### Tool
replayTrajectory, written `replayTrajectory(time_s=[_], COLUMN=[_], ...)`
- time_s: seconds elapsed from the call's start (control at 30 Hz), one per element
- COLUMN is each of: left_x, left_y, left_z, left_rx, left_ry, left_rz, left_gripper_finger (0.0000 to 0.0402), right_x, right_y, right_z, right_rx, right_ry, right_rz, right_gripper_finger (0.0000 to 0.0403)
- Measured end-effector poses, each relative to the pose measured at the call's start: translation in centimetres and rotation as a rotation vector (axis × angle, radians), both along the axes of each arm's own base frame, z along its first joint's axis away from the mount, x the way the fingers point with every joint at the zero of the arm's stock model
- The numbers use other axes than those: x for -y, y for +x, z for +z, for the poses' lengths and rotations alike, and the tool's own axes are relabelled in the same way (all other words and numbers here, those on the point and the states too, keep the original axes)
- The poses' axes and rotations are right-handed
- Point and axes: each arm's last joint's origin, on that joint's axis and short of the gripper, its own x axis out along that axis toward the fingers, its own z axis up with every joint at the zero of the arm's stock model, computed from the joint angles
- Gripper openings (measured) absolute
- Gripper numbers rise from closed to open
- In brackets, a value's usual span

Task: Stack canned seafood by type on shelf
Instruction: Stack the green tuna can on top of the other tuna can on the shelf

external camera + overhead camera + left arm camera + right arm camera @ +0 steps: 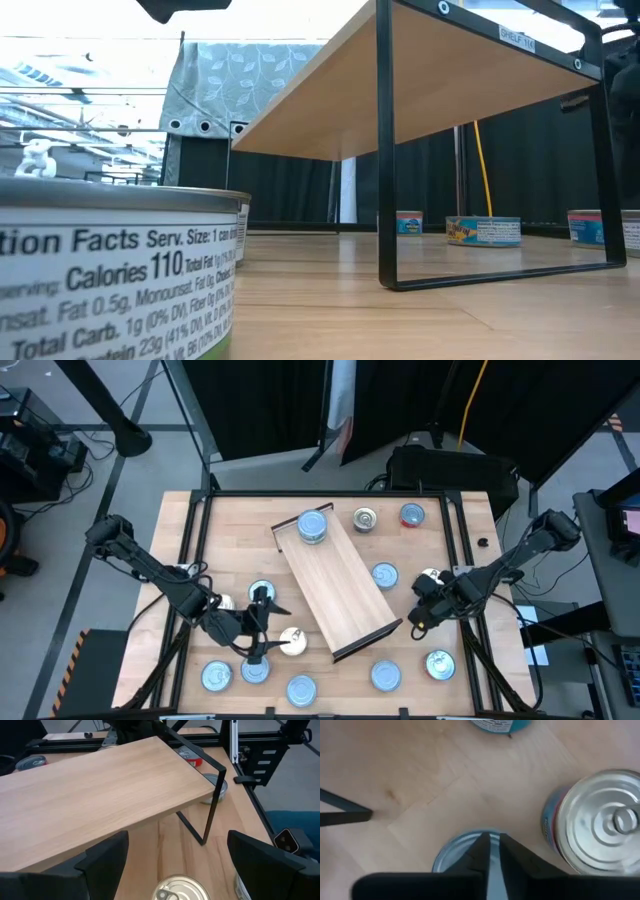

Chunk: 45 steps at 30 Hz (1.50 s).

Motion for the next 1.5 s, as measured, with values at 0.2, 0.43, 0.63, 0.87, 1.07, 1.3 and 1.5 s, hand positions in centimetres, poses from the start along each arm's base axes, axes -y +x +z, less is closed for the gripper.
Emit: replayTrajectory(time_s=[0.2, 0.43, 0.63, 0.87, 1.07, 1.3, 1.5], left_x=[-0.1, -0.1, -0.1, -0.1, -0.1, -0.1, -0.1], left_y=[0.0, 0.0, 0.0, 0.0, 0.0, 0.0, -0.1], left_z=[0.0, 0.0, -0.1, -0.1, -0.1, 0.0, -0.1], left_rx=[0.004, 0.000, -0.002, -0.001, -0.001, -0.001, -0.011], left_ry=[0.008, 0.014, 0.022, 0.036, 0.039, 0.041, 0.048], left_rz=[0.014, 0.013, 0.011, 0.003, 0.002, 0.001, 0.000], left_gripper_finger=[0.0338, 0.0338, 0.0338, 0.0338, 0.0338, 0.0338, 0.0338], right_x=[0.1, 0.1, 0.2, 0.6, 1.5, 2.9, 3.8], right_y=[0.9, 1.2, 1.5, 2.2, 2.7, 3.2, 3.5], right_z=[-0.6, -1.3, -1.7, -1.9, -1.9, -2.0, -2.0], right_rx=[-0.016, -0.077, -0.102, -0.092, -0.095, -0.109, -0.109], right_ry=[-0.006, 0.003, -0.007, -0.009, 0.005, 0.012, 0.005], right_rz=[0.012, 0.012, 0.005, 0.015, 0.023, 0.019, 0.021], right_gripper_finger=[0.0005, 0.0001, 0.0001, 0.0000, 0.0000, 0.0000, 0.0000])
